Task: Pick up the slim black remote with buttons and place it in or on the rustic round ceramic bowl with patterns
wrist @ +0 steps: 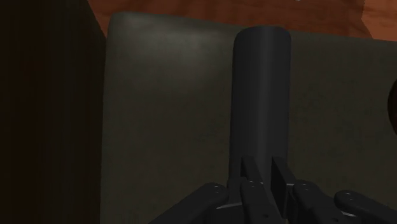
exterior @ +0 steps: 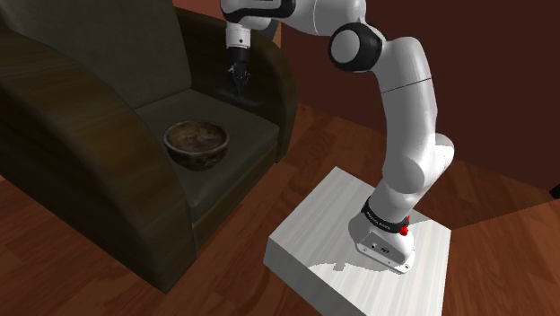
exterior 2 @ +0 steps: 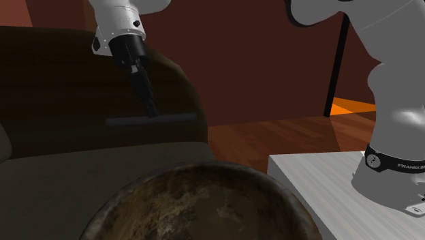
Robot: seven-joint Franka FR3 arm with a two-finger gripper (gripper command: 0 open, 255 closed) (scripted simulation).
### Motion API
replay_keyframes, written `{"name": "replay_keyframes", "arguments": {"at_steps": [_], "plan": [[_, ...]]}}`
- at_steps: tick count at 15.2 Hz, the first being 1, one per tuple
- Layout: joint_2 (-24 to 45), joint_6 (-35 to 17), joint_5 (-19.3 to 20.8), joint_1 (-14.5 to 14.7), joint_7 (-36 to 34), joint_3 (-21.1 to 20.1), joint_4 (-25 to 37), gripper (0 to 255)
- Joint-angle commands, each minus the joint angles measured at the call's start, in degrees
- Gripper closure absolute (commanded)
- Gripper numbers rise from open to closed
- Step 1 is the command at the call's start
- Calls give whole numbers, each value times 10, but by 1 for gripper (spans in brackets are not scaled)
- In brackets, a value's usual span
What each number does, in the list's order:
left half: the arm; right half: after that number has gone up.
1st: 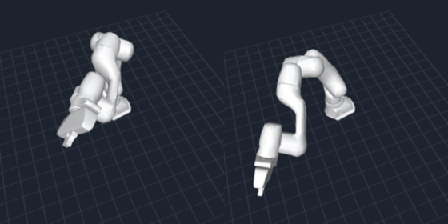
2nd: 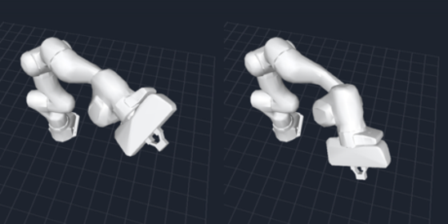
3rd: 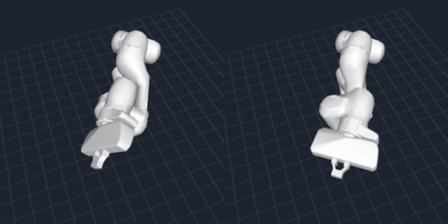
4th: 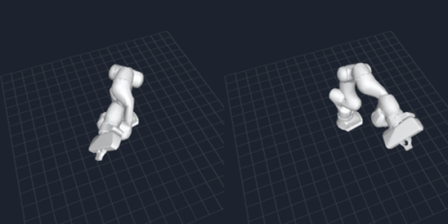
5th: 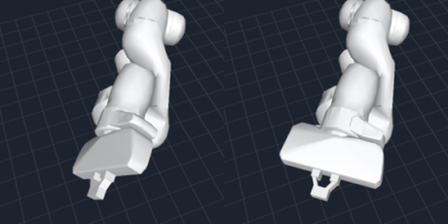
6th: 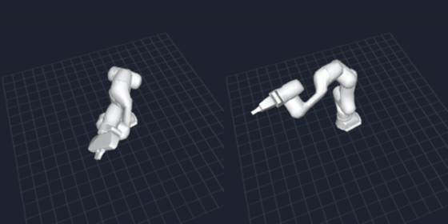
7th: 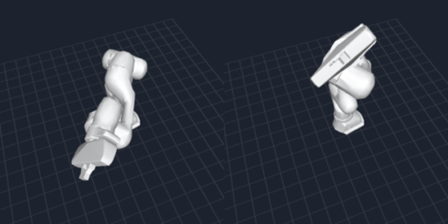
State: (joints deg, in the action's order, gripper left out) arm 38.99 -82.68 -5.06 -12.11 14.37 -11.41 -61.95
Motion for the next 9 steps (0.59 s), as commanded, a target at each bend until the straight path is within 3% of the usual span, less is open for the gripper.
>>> {"name": "replay_keyframes", "arguments": {"at_steps": [1,9], "plan": [[-1,-12,109,20,8,46,38,255],[23,62,30,94,44,179,137,255]]}}
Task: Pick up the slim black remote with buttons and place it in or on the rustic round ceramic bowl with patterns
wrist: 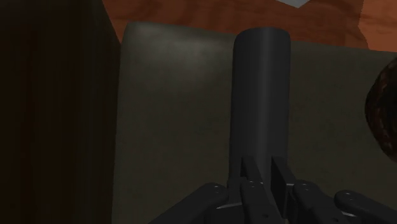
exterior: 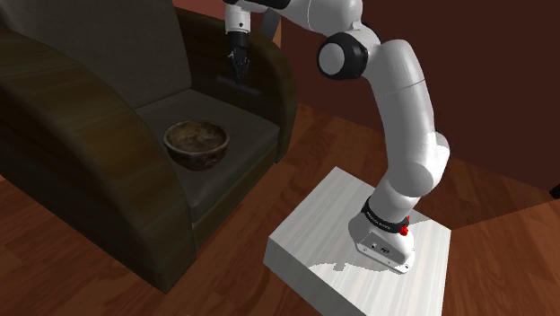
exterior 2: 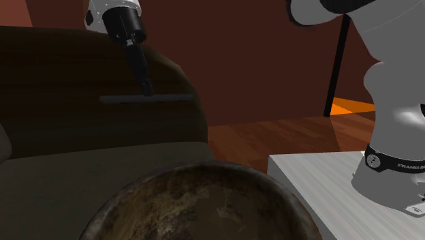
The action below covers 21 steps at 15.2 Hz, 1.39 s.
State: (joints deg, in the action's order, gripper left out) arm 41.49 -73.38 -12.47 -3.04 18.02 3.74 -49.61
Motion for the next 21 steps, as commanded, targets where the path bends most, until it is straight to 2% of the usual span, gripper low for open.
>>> {"name": "replay_keyframes", "arguments": {"at_steps": [1,4,9,15,21], "plan": [[-28,-49,94,26,2,46,-31,255],[-85,-88,90,66,-25,54,-129,255],[-151,-129,93,115,-79,41,-235,255],[-202,-159,91,166,-148,19,-315,255],[-230,-179,86,214,-219,-7,-360,255]]}}
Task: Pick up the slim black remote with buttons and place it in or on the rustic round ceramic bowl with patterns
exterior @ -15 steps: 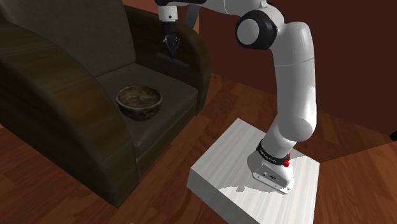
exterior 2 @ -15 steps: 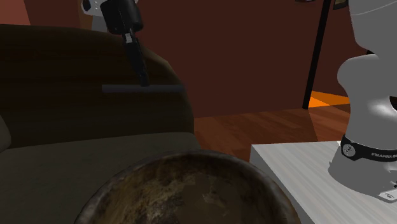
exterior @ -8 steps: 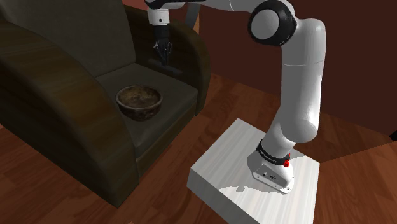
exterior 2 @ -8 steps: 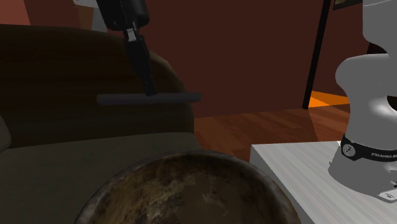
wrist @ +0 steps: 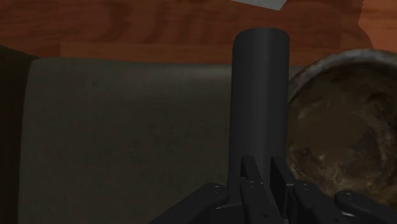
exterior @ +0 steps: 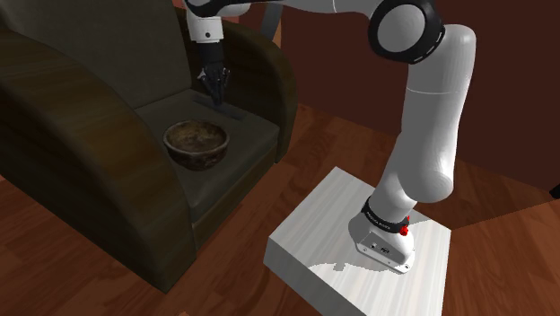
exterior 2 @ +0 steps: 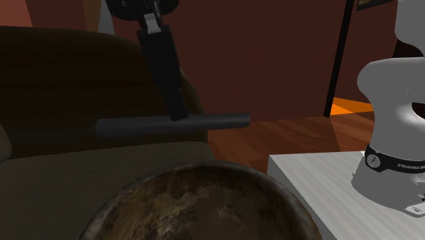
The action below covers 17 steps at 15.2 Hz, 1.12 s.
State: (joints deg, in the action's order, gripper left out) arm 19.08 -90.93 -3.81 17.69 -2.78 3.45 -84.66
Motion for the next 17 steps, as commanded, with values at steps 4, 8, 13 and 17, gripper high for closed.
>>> {"name": "replay_keyframes", "arguments": {"at_steps": [4,8,13,17], "plan": [[-13,-13,-6,38,-59,-22,-22,255],[-12,-19,-10,66,-102,-38,-24,255],[-8,-56,-10,66,-99,-38,-56,255],[-2,-84,-10,67,-97,-38,-79,255]]}}
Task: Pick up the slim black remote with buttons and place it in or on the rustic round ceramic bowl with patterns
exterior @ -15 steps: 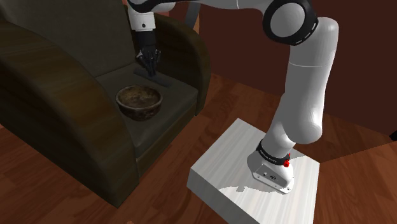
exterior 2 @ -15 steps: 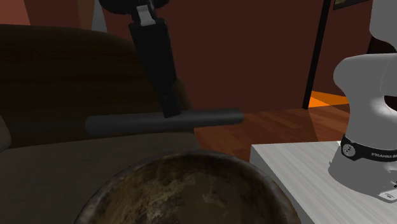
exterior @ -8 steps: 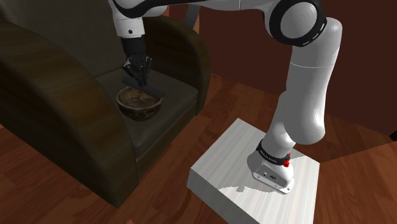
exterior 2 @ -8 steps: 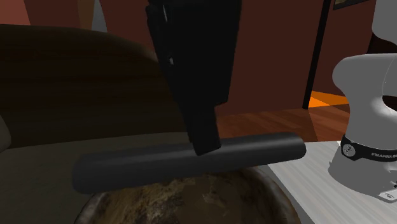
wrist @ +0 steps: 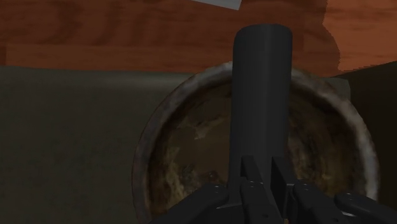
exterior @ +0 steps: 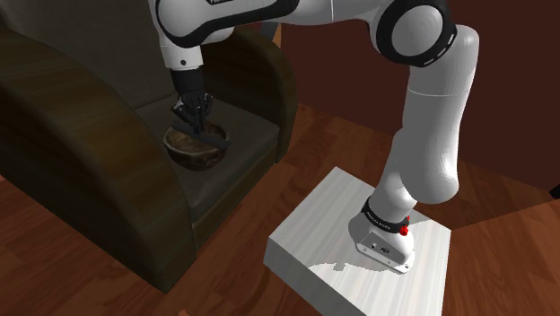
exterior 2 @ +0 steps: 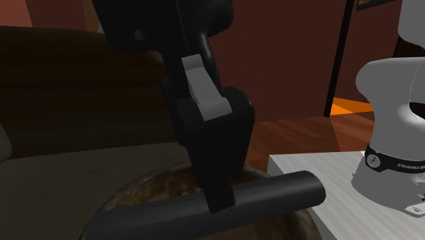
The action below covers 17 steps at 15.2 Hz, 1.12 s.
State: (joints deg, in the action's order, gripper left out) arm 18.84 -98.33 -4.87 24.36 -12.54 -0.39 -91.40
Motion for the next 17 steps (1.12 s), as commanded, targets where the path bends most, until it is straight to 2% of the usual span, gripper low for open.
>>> {"name": "replay_keyframes", "arguments": {"at_steps": [1,9,10,15,17], "plan": [[4,-23,0,0,2,0,-21,255],[4,-23,0,0,2,0,-21,255],[0,-20,0,-1,3,1,-22,0],[4,-23,0,0,2,0,-21,0],[7,17,1,-2,1,1,21,0]]}}
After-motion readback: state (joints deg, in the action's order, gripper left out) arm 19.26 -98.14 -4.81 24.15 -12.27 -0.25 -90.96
